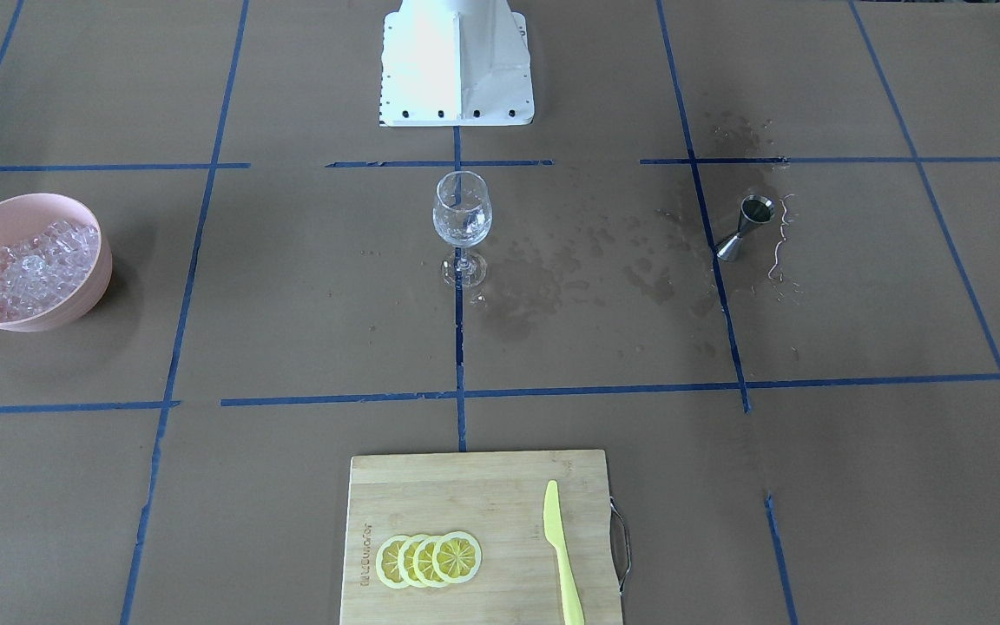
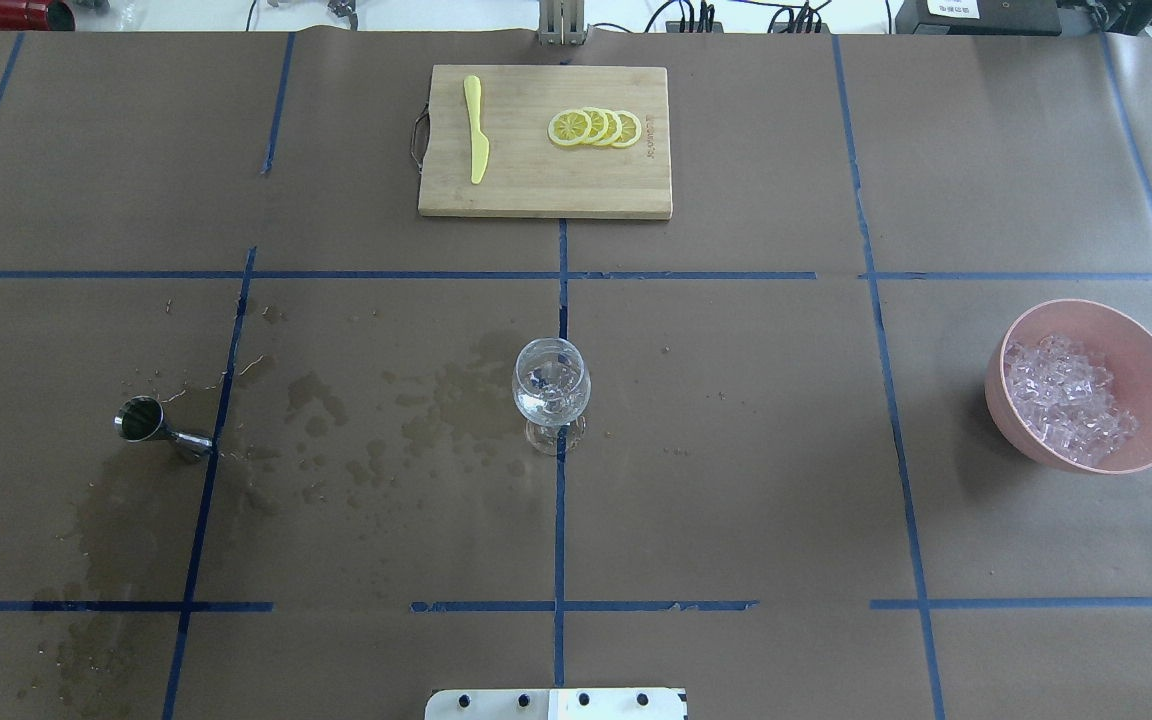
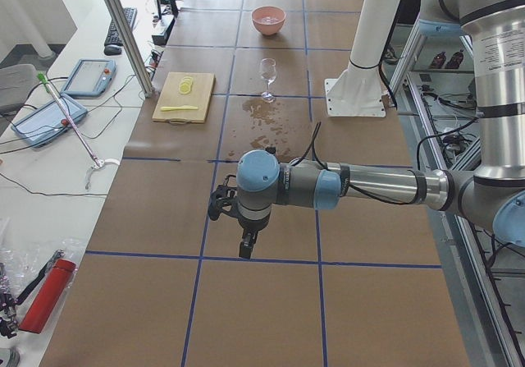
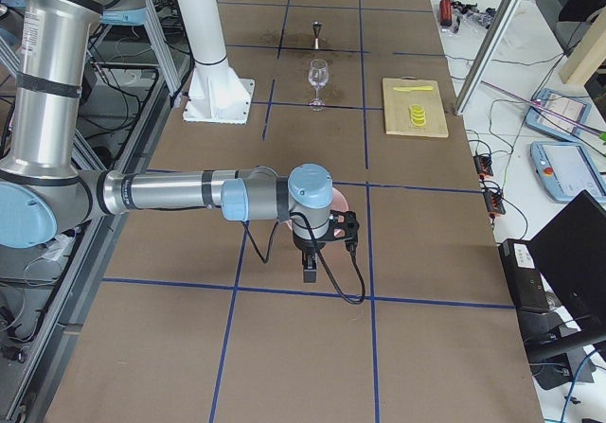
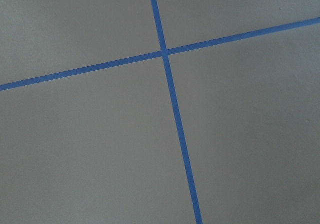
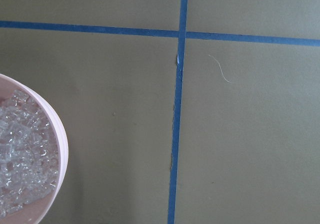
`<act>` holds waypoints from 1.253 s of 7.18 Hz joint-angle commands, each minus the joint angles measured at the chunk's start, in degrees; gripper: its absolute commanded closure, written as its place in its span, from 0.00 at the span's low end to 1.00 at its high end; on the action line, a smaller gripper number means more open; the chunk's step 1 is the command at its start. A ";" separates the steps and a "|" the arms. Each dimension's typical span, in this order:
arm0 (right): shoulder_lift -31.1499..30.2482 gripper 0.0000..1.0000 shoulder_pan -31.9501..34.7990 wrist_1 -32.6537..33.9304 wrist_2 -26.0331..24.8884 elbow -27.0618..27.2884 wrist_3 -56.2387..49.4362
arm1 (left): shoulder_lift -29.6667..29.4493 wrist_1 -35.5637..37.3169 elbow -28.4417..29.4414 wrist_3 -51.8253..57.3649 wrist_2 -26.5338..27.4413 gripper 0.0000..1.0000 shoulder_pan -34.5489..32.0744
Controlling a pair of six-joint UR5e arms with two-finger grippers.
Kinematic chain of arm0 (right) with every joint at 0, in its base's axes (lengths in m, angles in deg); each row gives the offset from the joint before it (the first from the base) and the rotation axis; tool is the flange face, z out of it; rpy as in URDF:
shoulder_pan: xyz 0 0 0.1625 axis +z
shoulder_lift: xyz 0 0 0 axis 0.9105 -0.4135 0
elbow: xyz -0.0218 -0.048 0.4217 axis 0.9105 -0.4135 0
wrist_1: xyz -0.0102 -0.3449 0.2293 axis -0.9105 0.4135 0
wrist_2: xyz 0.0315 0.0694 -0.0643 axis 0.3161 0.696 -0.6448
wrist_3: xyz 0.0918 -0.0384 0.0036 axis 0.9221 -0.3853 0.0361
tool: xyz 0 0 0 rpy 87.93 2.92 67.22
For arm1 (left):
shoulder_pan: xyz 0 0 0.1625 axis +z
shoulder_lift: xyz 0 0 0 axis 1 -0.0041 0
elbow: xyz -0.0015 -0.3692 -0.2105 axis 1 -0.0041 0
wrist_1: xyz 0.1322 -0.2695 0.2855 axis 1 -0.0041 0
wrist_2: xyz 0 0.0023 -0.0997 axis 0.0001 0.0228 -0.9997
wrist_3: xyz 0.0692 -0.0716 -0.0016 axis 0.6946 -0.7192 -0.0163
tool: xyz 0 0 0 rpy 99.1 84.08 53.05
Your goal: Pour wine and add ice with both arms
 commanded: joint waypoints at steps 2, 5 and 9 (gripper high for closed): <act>0.00 0.00 0.00 0.00 0.17 0.00 0.09 | 0.35 -0.17 -1.23 0.34 0.18 0.00 -0.17; 0.61 0.00 -0.53 -0.26 4.19 2.18 0.96 | -0.17 -0.52 -1.76 0.43 1.32 0.00 -0.09; 4.22 0.00 -0.44 -2.64 4.30 2.11 1.05 | -2.02 -15.91 -0.89 0.07 0.62 0.00 -0.26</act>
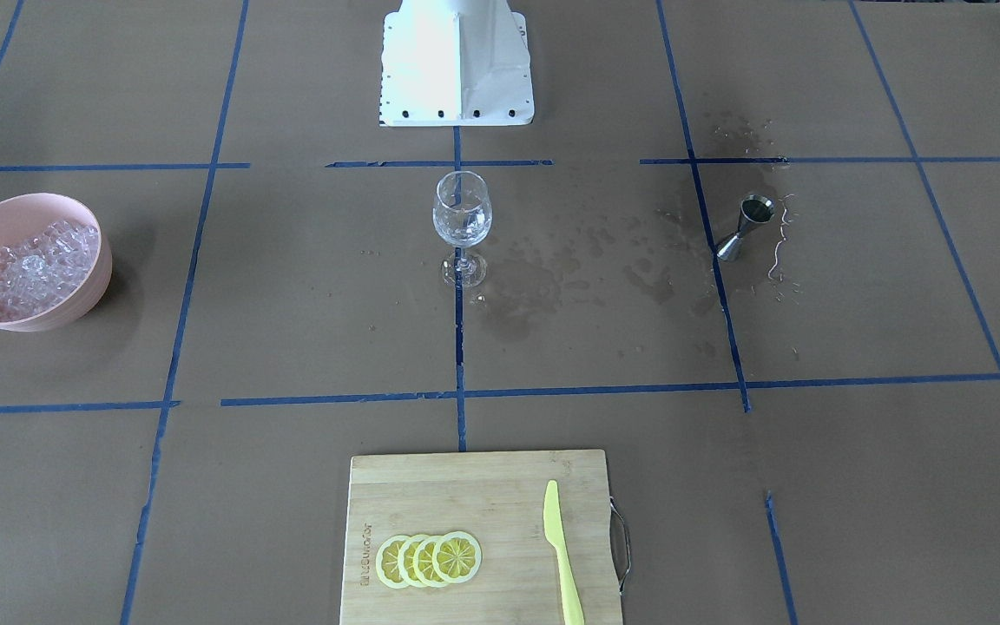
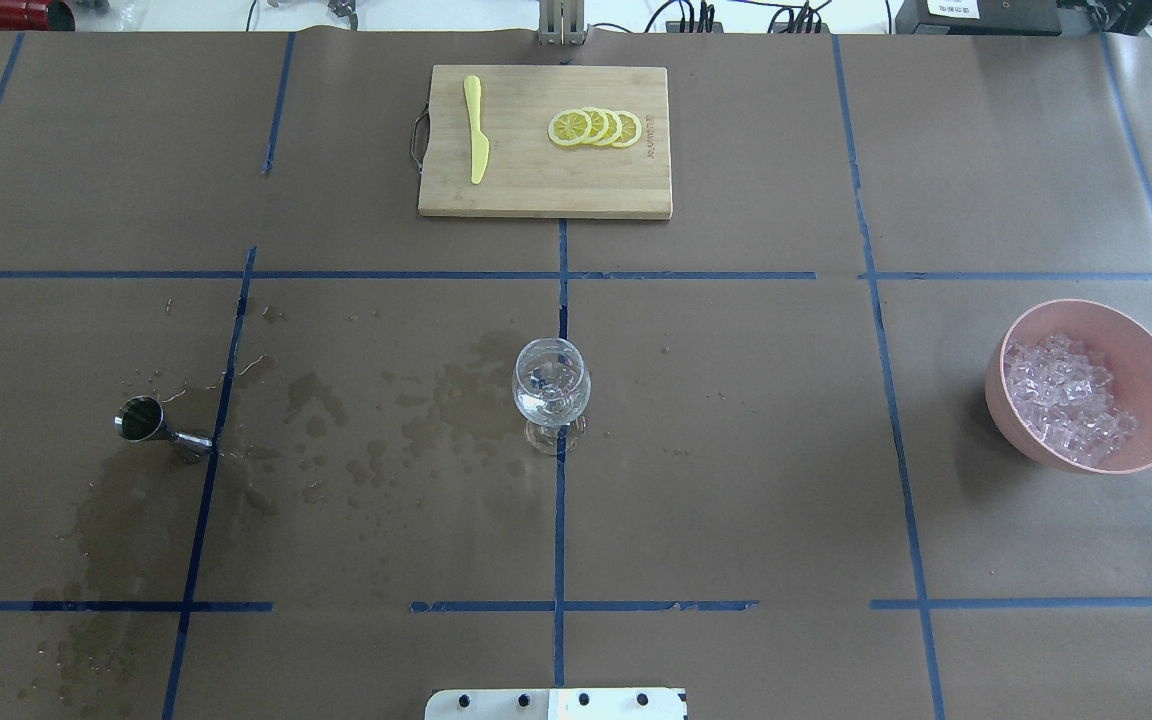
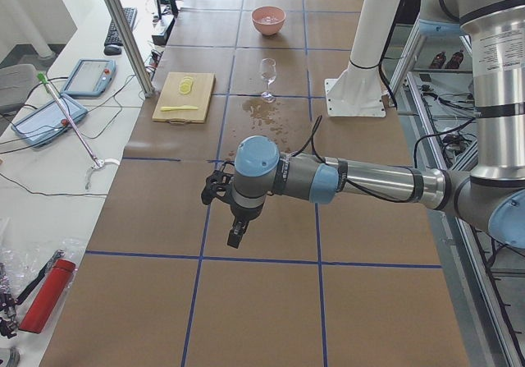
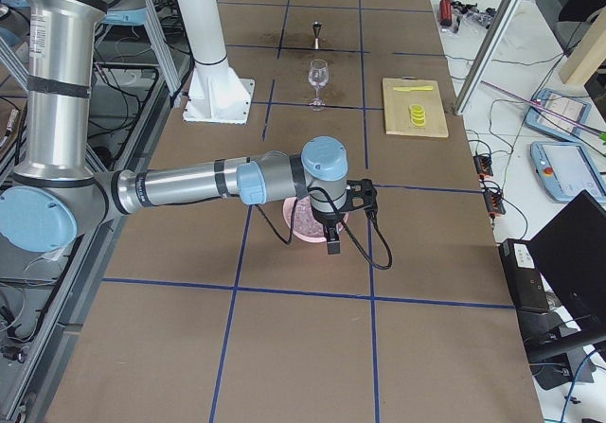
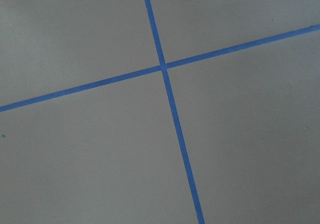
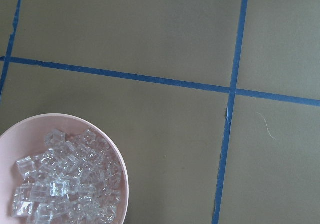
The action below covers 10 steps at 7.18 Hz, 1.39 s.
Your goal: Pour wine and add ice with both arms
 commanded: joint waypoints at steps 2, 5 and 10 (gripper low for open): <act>0.03 0.00 0.04 -2.10 -0.07 1.05 -0.61 | 0.38 -25.28 5.11 -0.11 -0.62 0.00 -0.11; -0.06 0.00 0.04 -8.07 -0.24 0.88 0.70 | 0.21 -35.67 5.13 -1.68 -5.90 0.00 0.41; -0.50 0.00 -0.22 -12.31 -0.77 0.71 4.39 | 0.03 -53.91 -1.26 -46.98 12.57 0.00 22.05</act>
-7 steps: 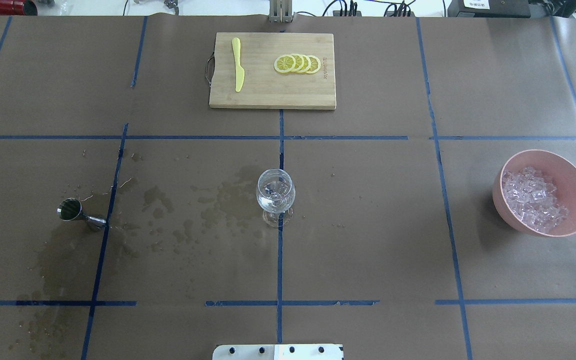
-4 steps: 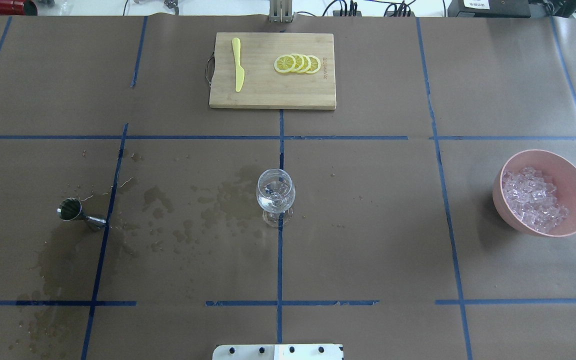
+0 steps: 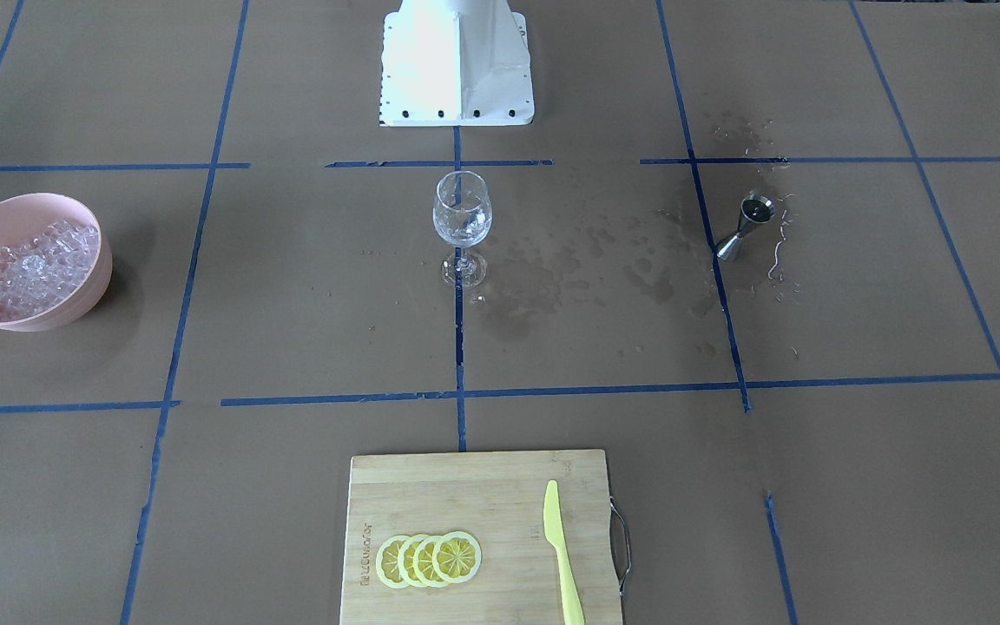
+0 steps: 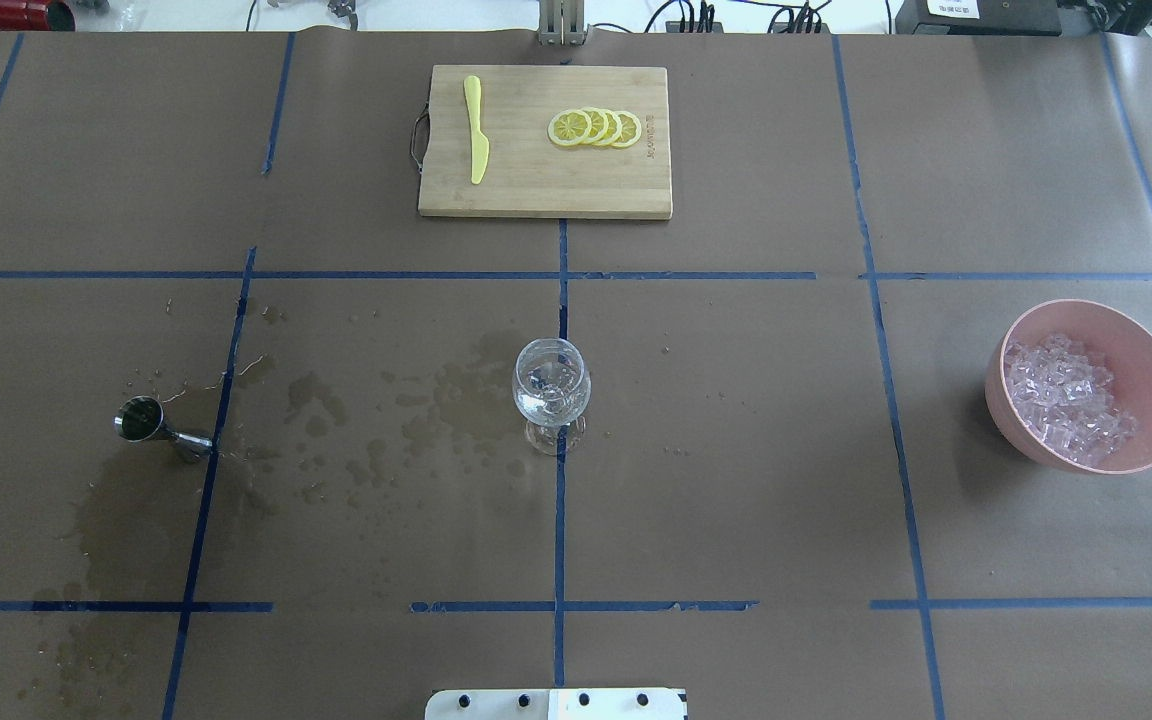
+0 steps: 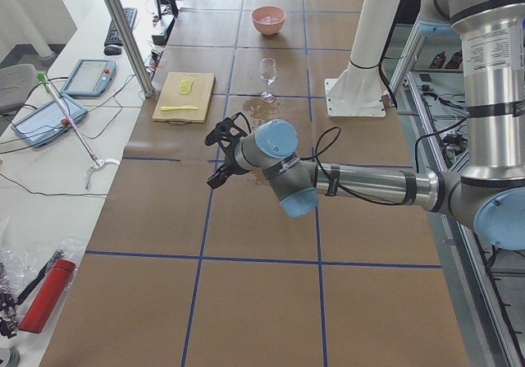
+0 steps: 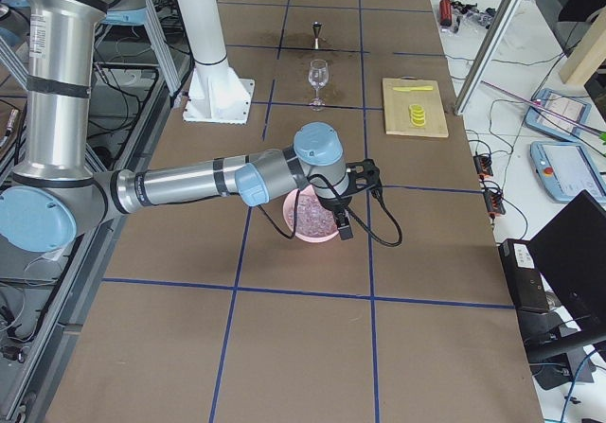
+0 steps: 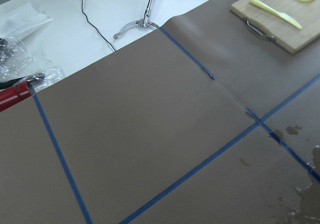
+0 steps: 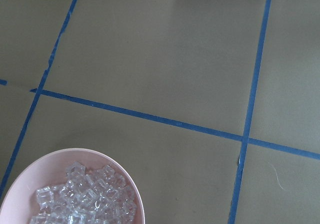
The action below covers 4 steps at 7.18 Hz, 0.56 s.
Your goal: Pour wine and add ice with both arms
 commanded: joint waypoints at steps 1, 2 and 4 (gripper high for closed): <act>-0.33 0.00 -0.01 -0.34 -0.23 -0.09 -0.01 | 0.21 -3.74 -5.12 -16.64 18.34 0.00 16.14; -0.42 0.00 -0.01 -0.34 -0.23 -0.10 0.07 | 2.30 -7.15 -5.76 -17.93 25.40 0.00 21.45; -0.86 0.00 -0.01 -0.52 -0.15 0.08 0.07 | 5.39 -11.49 -5.85 -21.43 44.43 0.00 34.25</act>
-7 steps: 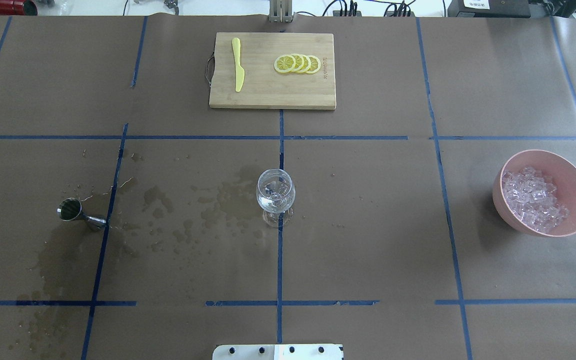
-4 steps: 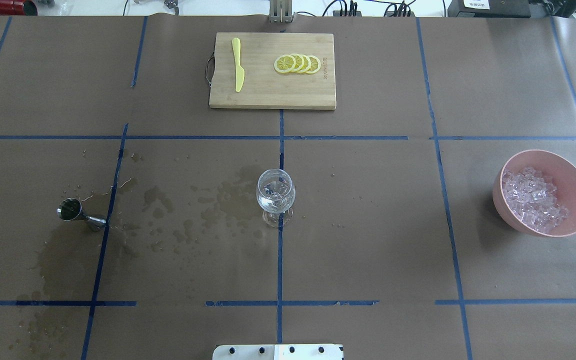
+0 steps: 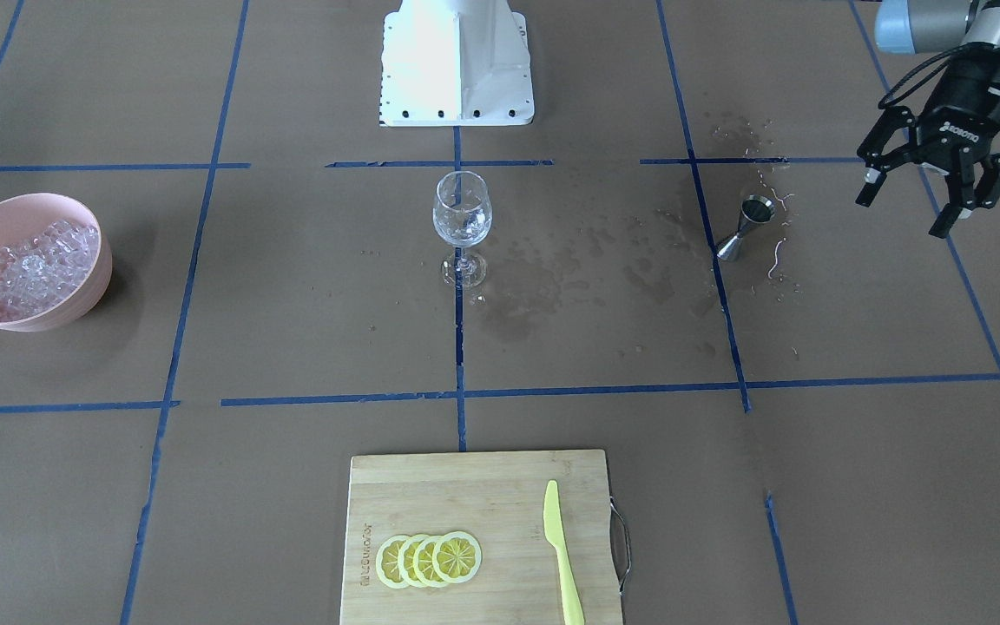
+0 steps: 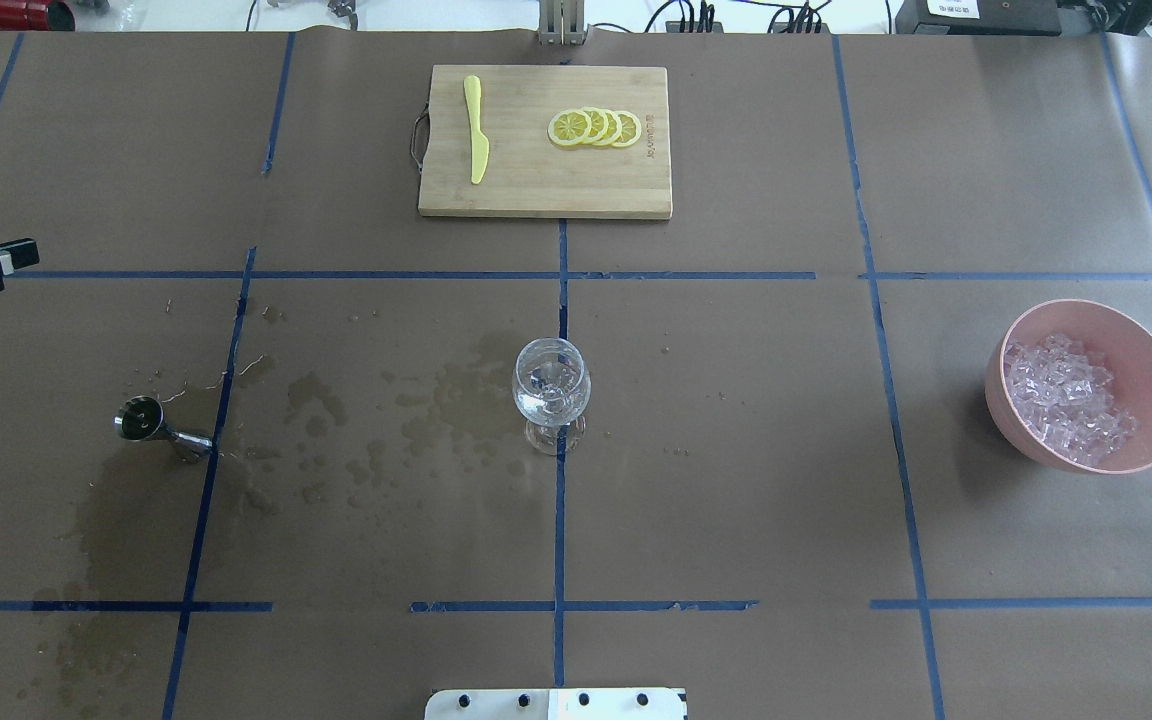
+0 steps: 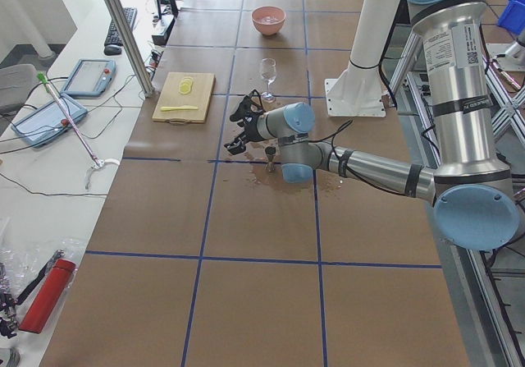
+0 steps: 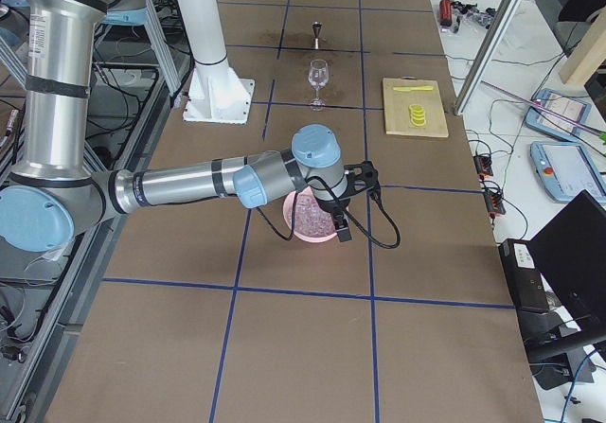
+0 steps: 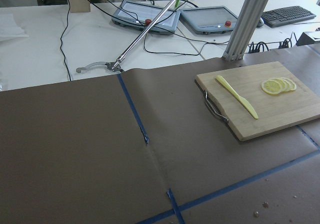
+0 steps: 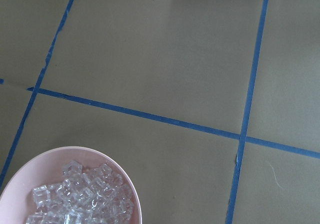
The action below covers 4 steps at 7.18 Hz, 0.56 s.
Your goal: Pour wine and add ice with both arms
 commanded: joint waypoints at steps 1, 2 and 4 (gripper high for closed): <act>-0.49 0.00 0.00 -0.18 0.07 0.27 -0.04 | 1.45 -1.73 -0.11 -5.40 21.33 0.00 15.77; -0.58 0.00 0.00 -0.18 0.07 0.27 -0.04 | 1.53 -1.56 -0.03 -7.17 28.30 0.00 20.63; -0.76 0.00 0.09 -0.18 0.07 0.36 -0.04 | 1.97 -1.38 0.85 -9.20 41.76 0.00 29.69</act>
